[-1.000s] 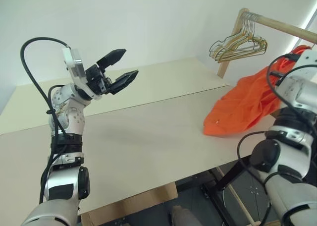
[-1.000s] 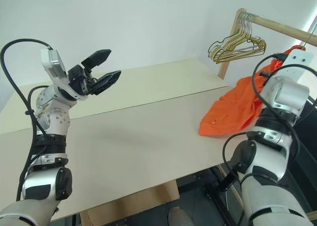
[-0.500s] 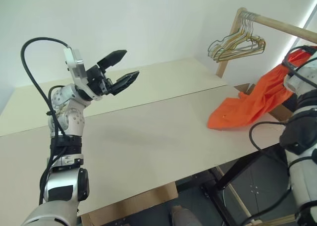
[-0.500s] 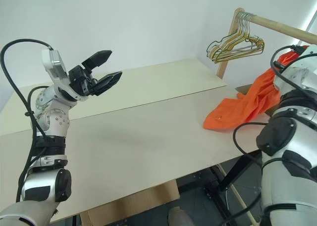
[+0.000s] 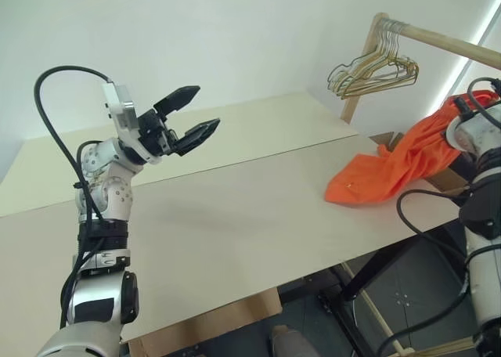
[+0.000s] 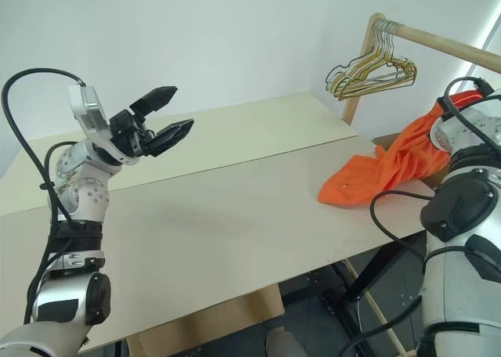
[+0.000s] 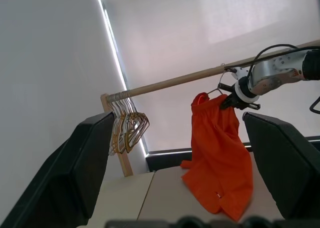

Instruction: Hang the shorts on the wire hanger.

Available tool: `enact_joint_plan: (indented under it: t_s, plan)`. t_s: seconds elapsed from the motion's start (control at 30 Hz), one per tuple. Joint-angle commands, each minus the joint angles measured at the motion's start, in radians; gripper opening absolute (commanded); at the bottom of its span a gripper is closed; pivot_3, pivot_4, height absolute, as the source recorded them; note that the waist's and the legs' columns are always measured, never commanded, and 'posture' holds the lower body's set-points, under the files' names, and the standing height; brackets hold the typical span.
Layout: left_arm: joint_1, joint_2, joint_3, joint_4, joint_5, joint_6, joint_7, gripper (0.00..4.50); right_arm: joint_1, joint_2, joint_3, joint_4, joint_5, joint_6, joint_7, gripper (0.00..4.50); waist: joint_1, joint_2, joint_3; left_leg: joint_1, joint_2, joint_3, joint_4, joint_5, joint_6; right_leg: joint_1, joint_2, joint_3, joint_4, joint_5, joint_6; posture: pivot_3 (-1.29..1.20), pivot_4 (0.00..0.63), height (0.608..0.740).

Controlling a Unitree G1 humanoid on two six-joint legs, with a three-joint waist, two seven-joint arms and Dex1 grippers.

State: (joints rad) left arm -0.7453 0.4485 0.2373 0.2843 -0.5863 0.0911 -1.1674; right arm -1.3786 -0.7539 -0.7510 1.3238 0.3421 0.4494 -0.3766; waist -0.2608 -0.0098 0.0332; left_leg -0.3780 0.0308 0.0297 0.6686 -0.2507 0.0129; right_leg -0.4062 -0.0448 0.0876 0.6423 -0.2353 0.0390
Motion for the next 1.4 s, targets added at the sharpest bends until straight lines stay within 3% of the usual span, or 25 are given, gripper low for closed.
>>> enact_joint_plan:
  t_s: [0.03, 0.3, 0.4, 0.73, 0.93, 1.23, 1.4]
  plan:
    - [-0.005, 0.022, 0.004, -0.042, -0.003, -0.001, 0.011, 4.45, 0.001, -0.030, -0.014, -0.016, 0.040, -0.032, -0.002, 0.00, 0.003, 0.000, 0.000, 0.002, 0.000, 0.000, 0.000, 0.000, 0.000, 0.001, 0.000, 0.000, -0.001, 0.000, 0.000, -0.14, 0.000, 0.740]
    - [-0.008, 0.024, -0.007, -0.038, 0.003, -0.004, 0.015, 4.45, 0.016, -0.036, 0.037, -0.016, 0.022, -0.015, 0.010, 0.00, 0.006, 0.000, 0.000, 0.006, 0.000, 0.001, -0.001, 0.000, 0.000, 0.002, 0.000, 0.001, -0.001, -0.002, 0.003, -0.14, 0.000, 0.740]
    - [-0.011, 0.021, -0.013, -0.031, 0.007, -0.011, 0.015, 4.50, 0.013, -0.032, 0.119, -0.027, -0.040, -0.021, 0.006, 0.89, 0.006, 0.000, 0.000, 0.006, 0.000, 0.001, -0.001, 0.000, 0.000, 0.002, 0.000, 0.002, -0.001, -0.001, 0.003, -0.14, 0.000, 0.740]
    - [-0.006, 0.011, -0.022, -0.028, 0.012, -0.026, 0.015, 4.50, 0.012, -0.002, 0.194, -0.060, -0.081, -0.043, -0.100, 4.42, 0.000, 0.000, 0.000, 0.006, 0.000, 0.004, -0.004, 0.000, 0.000, 0.002, 0.000, 0.007, -0.001, -0.001, 0.003, -0.14, 0.000, 0.740]
    - [0.002, 0.021, -0.017, -0.032, 0.013, -0.023, 0.017, 4.50, 0.022, 0.026, 0.269, -0.107, -0.143, -0.072, -0.148, 4.47, 0.000, 0.000, 0.000, 0.007, 0.000, 0.004, -0.004, 0.000, 0.000, 0.002, 0.001, 0.007, -0.001, -0.001, 0.004, -0.14, 0.000, 0.740]
    - [0.004, 0.037, -0.011, -0.040, 0.008, -0.019, 0.020, 4.50, 0.036, 0.068, 0.499, -0.241, -0.371, -0.190, -0.268, 4.47, 0.003, 0.001, 0.001, 0.009, 0.000, 0.004, -0.004, 0.000, 0.000, 0.002, 0.000, 0.008, -0.001, -0.001, 0.004, -0.13, 0.000, 0.740]
    - [0.021, 0.056, -0.008, -0.054, 0.008, -0.010, 0.016, 4.50, 0.070, 0.113, 0.613, -0.314, -0.457, -0.336, -0.181, 4.47, -0.002, 0.001, 0.001, 0.009, 0.000, 0.004, -0.004, 0.000, 0.000, 0.002, 0.001, 0.008, -0.001, -0.001, 0.004, -0.12, 0.000, 0.740]
